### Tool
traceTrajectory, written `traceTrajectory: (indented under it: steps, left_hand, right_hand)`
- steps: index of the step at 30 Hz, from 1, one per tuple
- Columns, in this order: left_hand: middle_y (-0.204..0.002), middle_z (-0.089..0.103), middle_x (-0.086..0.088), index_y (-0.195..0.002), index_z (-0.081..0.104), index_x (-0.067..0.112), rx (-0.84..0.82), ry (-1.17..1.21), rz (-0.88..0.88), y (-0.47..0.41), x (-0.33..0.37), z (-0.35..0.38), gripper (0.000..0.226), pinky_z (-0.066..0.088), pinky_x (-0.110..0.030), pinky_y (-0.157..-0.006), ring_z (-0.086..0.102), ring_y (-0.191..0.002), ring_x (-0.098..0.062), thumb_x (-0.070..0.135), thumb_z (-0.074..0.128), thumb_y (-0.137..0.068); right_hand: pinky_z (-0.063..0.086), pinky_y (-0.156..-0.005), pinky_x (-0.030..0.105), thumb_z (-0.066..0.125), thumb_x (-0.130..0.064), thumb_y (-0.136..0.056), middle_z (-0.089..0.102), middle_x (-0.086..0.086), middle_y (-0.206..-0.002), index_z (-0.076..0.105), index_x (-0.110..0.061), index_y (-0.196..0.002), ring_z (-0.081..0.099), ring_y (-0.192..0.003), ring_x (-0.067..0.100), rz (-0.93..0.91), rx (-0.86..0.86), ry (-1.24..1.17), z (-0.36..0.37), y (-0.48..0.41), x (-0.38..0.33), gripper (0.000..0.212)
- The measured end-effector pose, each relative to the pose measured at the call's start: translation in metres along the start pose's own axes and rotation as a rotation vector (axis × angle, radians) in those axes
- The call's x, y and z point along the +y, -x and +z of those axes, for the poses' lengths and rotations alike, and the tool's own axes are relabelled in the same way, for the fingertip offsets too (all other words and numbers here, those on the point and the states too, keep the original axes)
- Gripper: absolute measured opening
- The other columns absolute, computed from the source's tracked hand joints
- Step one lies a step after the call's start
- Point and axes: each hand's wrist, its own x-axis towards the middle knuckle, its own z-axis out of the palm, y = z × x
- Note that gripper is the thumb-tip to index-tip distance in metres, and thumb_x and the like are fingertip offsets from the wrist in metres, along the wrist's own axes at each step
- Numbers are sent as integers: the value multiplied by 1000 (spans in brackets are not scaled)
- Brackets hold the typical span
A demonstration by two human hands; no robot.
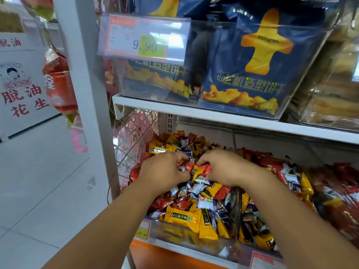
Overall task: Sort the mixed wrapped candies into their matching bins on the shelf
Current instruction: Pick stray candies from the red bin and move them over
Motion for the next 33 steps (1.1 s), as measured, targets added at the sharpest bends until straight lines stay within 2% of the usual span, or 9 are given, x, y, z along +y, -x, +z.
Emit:
traceTrajectory:
  steps: [8,11,16,20,23,27,29,31,33]
  left_hand:
    - [-106,66,11,-115,62,44,78,14,-81,0,7,4,34,51,-25,-69,62,-83,-12,50,61,-82]
    - [-106,56,15,-102,66,42,75,201,-90,1,4,1,19,52,-29,-78,62,-94,-14,50,65,-84]
    - [-106,52,7,-86,61,44,122,531,-51,4,6,-12,13,38,-17,-74,51,-96,-8,38,72,-83]
    - [-100,59,7,-88,59,45,120,573,7,8,13,-22,11,40,-16,-66,57,-84,0,36,66,-89]
    - [-88,62,11,-100,57,35,83,568,37,13,30,-28,6,37,-7,-53,56,-65,6,34,59,-94]
    - [-98,64,12,-108,58,28,62,568,125,16,71,-28,17,42,-8,-67,59,-86,-1,37,59,-93]
    - [-101,65,8,-109,60,27,74,551,169,18,97,-21,19,45,-16,-72,60,-90,-6,37,59,-93]
    - [-110,63,4,-116,60,25,115,452,250,18,123,-10,26,46,-27,-83,57,-100,-12,37,58,-94]
    - [-117,59,1,-124,57,25,139,352,331,17,146,2,32,44,-32,-93,53,-110,-16,37,57,-95]
  right_hand:
    - [45,-85,24,63,-17,-92,56,-5,-133,64,-30,-121,55,-112,15,-17,106,-197,4,5,3,31]
    - [37,-60,14,64,-21,-92,58,-9,-122,65,-31,-116,54,-78,0,-37,155,-276,3,9,5,26]
    - [34,-45,8,67,-23,-90,60,-19,-85,67,-30,-109,53,-54,-11,-21,274,-599,-1,20,7,20]
    - [41,-71,13,69,-25,-88,65,-21,-103,70,-33,-109,59,-83,-8,-22,346,-687,-2,33,7,23]
    - [36,-56,4,67,-19,-90,62,-29,-72,70,-30,-107,53,-59,-16,14,430,-729,-6,50,16,21]
    - [36,-48,3,66,-14,-90,53,-33,-48,70,-24,-106,48,-46,-18,105,525,-704,-14,81,48,19]
    - [39,-51,4,66,-18,-90,58,-24,-57,69,-27,-105,52,-48,-14,187,565,-669,-16,99,66,17]
    - [48,-74,12,67,-21,-90,67,-17,-82,71,-24,-108,61,-71,-9,263,629,-614,-14,112,84,19]
    - [44,-85,20,67,-21,-89,71,-6,-102,71,-17,-112,63,-93,5,309,687,-545,-11,122,99,24]
